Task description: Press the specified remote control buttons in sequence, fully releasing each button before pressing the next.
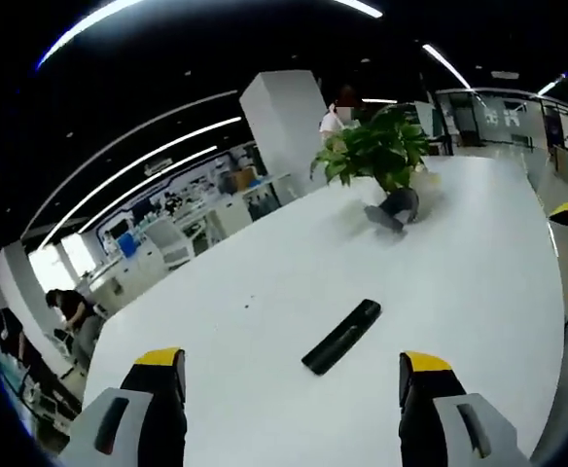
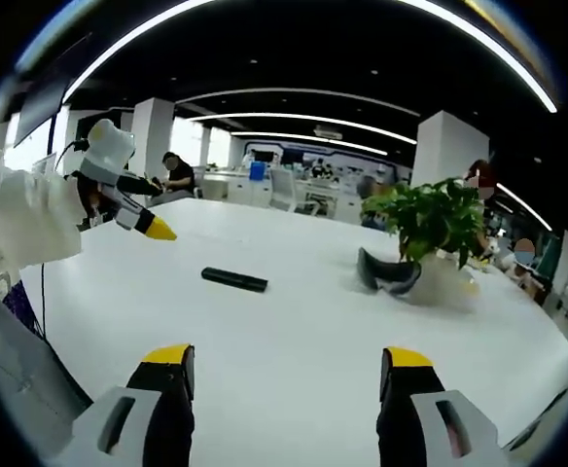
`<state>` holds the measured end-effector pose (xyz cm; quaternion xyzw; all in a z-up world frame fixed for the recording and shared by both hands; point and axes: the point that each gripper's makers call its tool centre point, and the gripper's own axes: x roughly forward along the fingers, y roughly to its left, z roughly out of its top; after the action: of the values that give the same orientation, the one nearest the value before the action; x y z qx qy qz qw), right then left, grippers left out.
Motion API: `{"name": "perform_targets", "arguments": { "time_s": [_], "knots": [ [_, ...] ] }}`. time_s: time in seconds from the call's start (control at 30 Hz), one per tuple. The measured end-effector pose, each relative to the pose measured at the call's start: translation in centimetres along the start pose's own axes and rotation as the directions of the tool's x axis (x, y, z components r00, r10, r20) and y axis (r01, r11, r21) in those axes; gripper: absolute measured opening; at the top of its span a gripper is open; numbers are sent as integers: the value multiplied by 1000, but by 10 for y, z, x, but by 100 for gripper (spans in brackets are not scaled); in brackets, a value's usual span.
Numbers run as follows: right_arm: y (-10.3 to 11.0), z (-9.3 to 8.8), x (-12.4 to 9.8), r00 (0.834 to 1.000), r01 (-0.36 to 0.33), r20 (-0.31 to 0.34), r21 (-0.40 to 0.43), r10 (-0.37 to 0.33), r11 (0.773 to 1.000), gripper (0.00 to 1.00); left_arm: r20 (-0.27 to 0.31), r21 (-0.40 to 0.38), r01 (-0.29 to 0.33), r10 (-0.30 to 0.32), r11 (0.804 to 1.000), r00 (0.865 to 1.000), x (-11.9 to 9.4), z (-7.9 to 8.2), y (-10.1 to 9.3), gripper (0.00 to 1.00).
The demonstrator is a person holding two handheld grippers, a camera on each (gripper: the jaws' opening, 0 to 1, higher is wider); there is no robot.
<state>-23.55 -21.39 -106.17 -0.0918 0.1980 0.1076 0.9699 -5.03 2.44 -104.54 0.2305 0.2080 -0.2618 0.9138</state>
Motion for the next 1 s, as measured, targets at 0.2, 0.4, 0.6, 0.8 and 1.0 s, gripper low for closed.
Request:
{"name": "perform_targets", "arguments": {
  "time_s": [0.2, 0.4, 0.6, 0.8, 1.0],
  "knots": [
    [1, -2, 1, 1000, -2, -15, -1, 2, 1000, 76, -45, 45, 101, -99, 994, 994, 24, 1, -12, 82],
    [0, -4, 1, 1000, 0, -25, 2, 0, 1000, 75, -137, 130, 177, -159, 976, 978, 48, -8, -15, 79],
    [1, -5, 2, 999, -1, -35, -7, 1, 1000, 74, -193, 232, 210, -166, 950, 967, 70, -14, -13, 74],
    [2, -8, 3, 999, -5, -49, -13, 4, 1000, 74, -292, 270, 304, -223, 913, 930, 92, -31, -25, 73],
    [4, -10, 5, 998, -11, -61, -22, 10, 1000, 73, -374, 307, 386, -263, 870, 890, 110, -47, -33, 72]
  ]
}}
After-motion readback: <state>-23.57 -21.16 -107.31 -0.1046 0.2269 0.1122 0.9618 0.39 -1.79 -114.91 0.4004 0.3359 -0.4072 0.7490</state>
